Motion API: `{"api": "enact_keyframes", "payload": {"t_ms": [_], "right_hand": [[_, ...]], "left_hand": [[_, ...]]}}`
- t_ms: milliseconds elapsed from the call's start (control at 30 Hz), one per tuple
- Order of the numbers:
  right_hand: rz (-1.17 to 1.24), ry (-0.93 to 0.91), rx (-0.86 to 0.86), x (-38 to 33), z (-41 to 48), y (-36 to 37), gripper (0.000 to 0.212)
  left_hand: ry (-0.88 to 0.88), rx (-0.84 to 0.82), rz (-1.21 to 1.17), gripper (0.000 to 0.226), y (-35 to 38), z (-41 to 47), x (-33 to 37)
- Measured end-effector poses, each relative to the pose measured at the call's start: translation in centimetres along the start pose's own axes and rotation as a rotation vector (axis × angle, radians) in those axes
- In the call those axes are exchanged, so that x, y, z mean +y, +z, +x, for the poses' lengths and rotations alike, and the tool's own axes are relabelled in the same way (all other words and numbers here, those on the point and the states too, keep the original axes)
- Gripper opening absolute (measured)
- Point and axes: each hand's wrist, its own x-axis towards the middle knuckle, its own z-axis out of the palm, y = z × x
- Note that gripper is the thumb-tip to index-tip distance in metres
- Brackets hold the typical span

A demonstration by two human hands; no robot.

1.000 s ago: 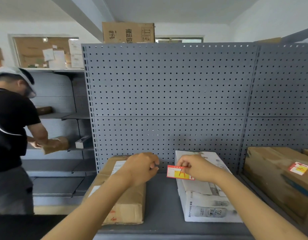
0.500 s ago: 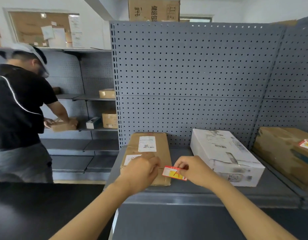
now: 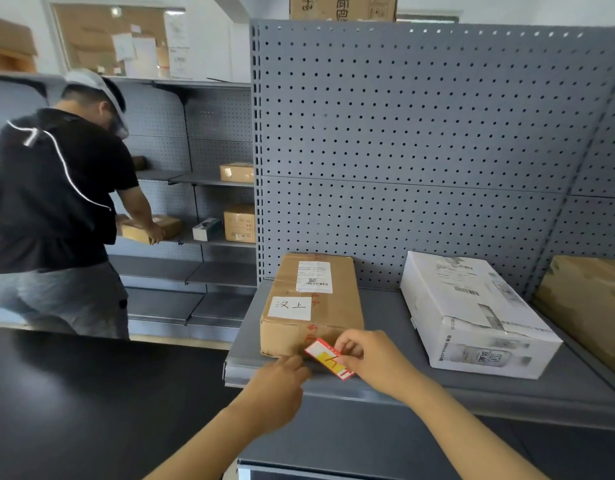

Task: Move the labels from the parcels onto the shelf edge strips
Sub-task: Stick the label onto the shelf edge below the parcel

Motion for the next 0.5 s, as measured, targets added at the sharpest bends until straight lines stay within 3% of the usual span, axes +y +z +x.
{"api": "enact_keyframes", "payload": {"t_ms": [500], "right_hand": [[0.064, -0.057, 0.119, 0.3, 1.2, 2.7, 0.011]], "left_hand": [[-0.019, 0.090, -0.130, 0.030, 1.1, -0.2, 0.0]]}}
